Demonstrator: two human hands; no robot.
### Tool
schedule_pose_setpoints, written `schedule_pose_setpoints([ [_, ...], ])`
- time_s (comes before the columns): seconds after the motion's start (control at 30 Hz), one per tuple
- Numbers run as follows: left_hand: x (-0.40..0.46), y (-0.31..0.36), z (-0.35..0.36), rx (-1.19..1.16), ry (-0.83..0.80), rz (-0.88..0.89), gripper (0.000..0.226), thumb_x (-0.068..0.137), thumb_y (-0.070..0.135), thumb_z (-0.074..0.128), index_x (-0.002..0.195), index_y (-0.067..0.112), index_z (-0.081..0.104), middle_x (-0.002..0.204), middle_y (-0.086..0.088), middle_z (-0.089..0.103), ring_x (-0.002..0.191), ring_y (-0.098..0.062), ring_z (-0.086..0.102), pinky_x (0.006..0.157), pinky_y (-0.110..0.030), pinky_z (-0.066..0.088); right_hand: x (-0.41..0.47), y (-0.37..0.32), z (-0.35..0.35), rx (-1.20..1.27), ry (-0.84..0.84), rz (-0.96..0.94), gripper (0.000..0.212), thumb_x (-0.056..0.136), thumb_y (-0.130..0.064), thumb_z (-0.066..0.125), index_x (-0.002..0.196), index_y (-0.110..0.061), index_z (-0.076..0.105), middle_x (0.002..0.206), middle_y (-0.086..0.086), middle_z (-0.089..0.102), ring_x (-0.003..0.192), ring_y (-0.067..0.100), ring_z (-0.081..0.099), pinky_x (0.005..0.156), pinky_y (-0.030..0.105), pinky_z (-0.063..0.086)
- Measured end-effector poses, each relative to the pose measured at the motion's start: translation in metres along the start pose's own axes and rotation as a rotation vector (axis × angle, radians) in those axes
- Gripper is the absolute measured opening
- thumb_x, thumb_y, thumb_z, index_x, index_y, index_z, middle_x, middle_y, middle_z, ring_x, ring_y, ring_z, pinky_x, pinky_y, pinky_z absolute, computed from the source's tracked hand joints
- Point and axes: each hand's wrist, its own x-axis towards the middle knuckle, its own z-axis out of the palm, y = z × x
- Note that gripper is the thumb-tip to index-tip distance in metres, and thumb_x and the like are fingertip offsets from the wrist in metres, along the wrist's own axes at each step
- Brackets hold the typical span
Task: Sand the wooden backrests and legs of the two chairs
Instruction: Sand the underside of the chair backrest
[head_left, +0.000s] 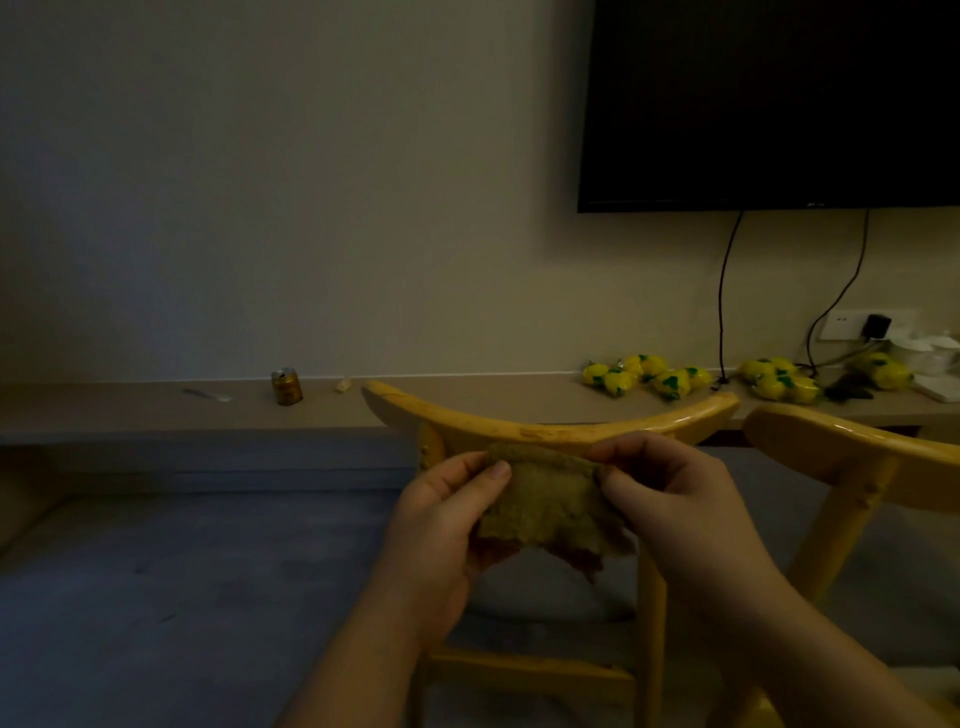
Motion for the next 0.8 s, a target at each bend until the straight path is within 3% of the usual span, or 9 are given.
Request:
schedule_pose_setpoints([
  [0.13,0.006,-0.004,-0.01,-0.13,0.004,-0.1,0.029,0.079,0.026,0.075,0.105,0.015,0.079,0.115,-0.017,0.075,0.098,-0.029,0.075,0.067,-0.038,0.06,0.004,0.005,0.005,-0.006,-0.044,0.008,0.029,0.092,-0.001,0.068,0.086,-0.027,0.078,0.081,0.013,0.073,0.074,0.019,0.068,0.065,0.028,0.055],
  [0.27,0.016,-0.018,-0.018,-0.023,0.126,0.02,0.031,0.08,0.022,0.084,0.109,0.028,0.073,0.117,-0.012,0.074,0.106,-0.032,0.073,0.081,-0.05,0.061,0.012,0.011,0.008,-0.116,-0.051,-0.064,0.021,0.092,-0.005,0.071,0.093,-0.025,0.075,0.084,0.0,0.076,0.081,0.016,0.073,0.067,0.025,0.058],
  [0.33,0.024,-0.018,-0.021,0.18,0.218,0.23,0.029,0.085,0.014,0.081,0.1,0.033,0.067,0.111,-0.006,0.074,0.104,-0.028,0.072,0.079,-0.046,0.062,0.021,0.014,0.011,-0.259,-0.045,-0.135,0.02,0.09,-0.01,0.074,0.097,-0.028,0.073,0.088,-0.01,0.075,0.085,0.007,0.071,0.072,0.027,0.058],
  [0.43,0.042,-0.009,-0.027,0.657,0.296,0.569,0.027,0.09,0.012,0.076,0.093,0.038,0.067,0.101,0.014,0.068,0.098,0.0,0.066,0.08,-0.017,0.056,0.04,0.017,0.024,-0.535,-0.032,-0.325,0.02,0.088,-0.015,0.074,0.096,-0.033,0.069,0.084,-0.02,0.069,0.083,0.0,0.067,0.073,0.019,0.053],
  [0.5,0.056,-0.003,-0.032,0.848,0.335,0.642,0.024,0.094,0.018,0.072,0.1,0.041,0.072,0.109,0.02,0.061,0.103,0.009,0.058,0.083,-0.004,0.045,0.053,0.015,0.037,-0.68,-0.063,-0.473,0.023,0.086,-0.012,0.071,0.095,-0.031,0.064,0.081,-0.019,0.063,0.078,0.001,0.061,0.068,0.01,0.044],
  [0.6,0.075,-0.004,-0.042,1.044,0.38,0.66,0.023,0.099,0.021,0.066,0.118,0.028,0.075,0.125,0.011,0.055,0.105,0.008,0.05,0.084,0.003,0.036,0.076,0.018,0.054,-0.75,-0.096,-0.539,0.021,0.086,-0.009,0.07,0.095,-0.026,0.062,0.086,-0.01,0.065,0.078,0.007,0.059,0.069,0.027,0.05],
  [0.7,0.085,-0.011,-0.047,1.173,0.41,0.724,0.027,0.098,0.012,0.066,0.123,0.013,0.074,0.134,-0.005,0.055,0.116,-0.008,0.05,0.094,0.0,0.037,0.09,0.026,0.063,-0.806,-0.163,-0.514,0.013,0.089,-0.009,0.066,0.097,-0.019,0.064,0.09,0.001,0.066,0.084,0.022,0.062,0.073,0.044,0.052],
  [0.8,0.088,-0.026,-0.045,1.344,0.458,0.851,0.031,0.088,0.004,0.074,0.119,0.008,0.075,0.131,-0.013,0.061,0.119,-0.029,0.052,0.098,-0.036,0.053,0.095,0.033,0.062,-0.838,-0.219,-0.526,0.012,0.09,-0.007,0.064,0.1,-0.014,0.067,0.093,0.006,0.065,0.085,0.028,0.061,0.072,0.046,0.051],
])
